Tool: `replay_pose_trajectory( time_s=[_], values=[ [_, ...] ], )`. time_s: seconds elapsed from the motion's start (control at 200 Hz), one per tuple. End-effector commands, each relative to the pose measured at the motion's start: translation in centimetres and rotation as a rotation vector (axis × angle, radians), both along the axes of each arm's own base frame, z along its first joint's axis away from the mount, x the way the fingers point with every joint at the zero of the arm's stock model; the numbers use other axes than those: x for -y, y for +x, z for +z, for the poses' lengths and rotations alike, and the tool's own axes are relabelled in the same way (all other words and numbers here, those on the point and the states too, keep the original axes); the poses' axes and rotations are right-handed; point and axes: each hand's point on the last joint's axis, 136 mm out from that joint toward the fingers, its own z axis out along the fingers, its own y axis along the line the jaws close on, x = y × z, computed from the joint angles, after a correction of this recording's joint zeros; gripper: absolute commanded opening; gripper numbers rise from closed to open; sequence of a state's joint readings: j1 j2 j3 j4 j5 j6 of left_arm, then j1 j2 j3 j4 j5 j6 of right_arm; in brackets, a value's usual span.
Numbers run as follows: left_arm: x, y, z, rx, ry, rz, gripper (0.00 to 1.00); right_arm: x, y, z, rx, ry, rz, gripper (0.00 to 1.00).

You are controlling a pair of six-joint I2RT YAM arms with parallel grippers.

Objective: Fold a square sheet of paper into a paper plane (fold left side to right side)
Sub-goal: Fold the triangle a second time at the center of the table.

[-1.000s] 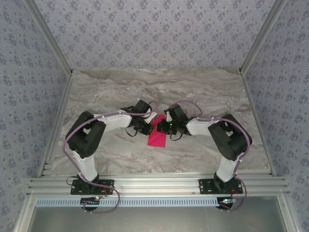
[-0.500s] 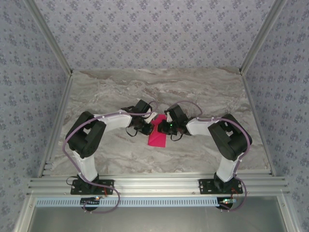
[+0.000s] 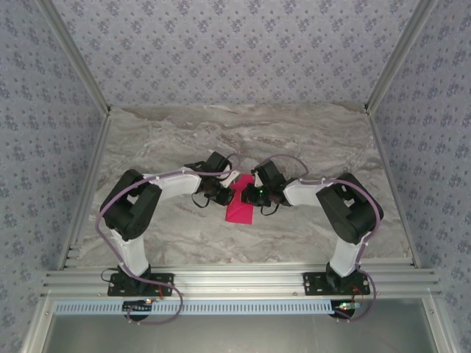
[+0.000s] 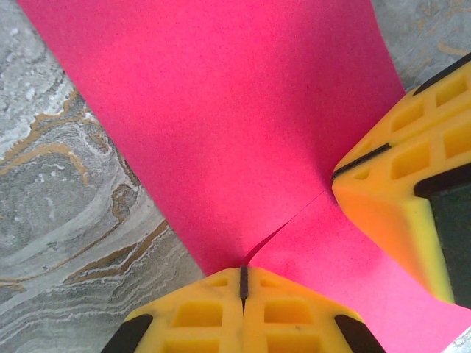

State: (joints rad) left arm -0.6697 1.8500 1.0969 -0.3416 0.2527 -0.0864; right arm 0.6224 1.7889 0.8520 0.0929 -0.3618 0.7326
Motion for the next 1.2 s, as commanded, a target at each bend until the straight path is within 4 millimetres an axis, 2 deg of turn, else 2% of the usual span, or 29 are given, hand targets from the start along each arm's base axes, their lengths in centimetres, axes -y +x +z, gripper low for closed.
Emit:
replay_pose_trajectory(
  time_s=[0.0, 0.125, 0.195, 0.43, 0.635, 0.769, 0.874, 1.194],
  values=[
    [-0.3, 0.0, -0.5, -0.002, 0.040, -0.009, 0.00, 1.0, -0.6, -1.5, -0.032, -0.075, -0.004, 0.11],
    [-0.1, 0.3, 0.8, 0.014, 0.017, 0.005, 0.04, 1.3, -0.9, -2.1, -0.052, -0.087, -0.010, 0.11],
    [0.0, 0.5, 1.8, 0.030, 0.003, 0.020, 0.11, 1.5, -1.1, -2.4, -0.058, -0.092, -0.013, 0.10],
    [-0.3, 0.7, 5.7, 0.070, -0.056, 0.087, 0.24, 1.4, -1.1, -2.4, -0.059, -0.092, -0.010, 0.10],
    [1.3, -2.4, 8.1, -0.013, -0.241, 0.084, 0.24, 1.3, -1.0, -2.3, -0.057, -0.087, -0.008, 0.10],
    [2.9, -5.0, 8.0, -0.137, -0.377, 0.067, 0.24, 1.1, -1.0, -2.3, -0.058, -0.085, -0.003, 0.10],
    [3.4, -6.2, 7.0, -0.193, -0.402, 0.065, 0.25, 1.0, -1.0, -2.2, -0.057, -0.084, -0.002, 0.10],
    [3.5, -6.5, 3.4, -0.253, -0.357, 0.075, 0.25, 0.8, -1.1, -2.3, -0.061, -0.090, 0.005, 0.10]
  ],
)
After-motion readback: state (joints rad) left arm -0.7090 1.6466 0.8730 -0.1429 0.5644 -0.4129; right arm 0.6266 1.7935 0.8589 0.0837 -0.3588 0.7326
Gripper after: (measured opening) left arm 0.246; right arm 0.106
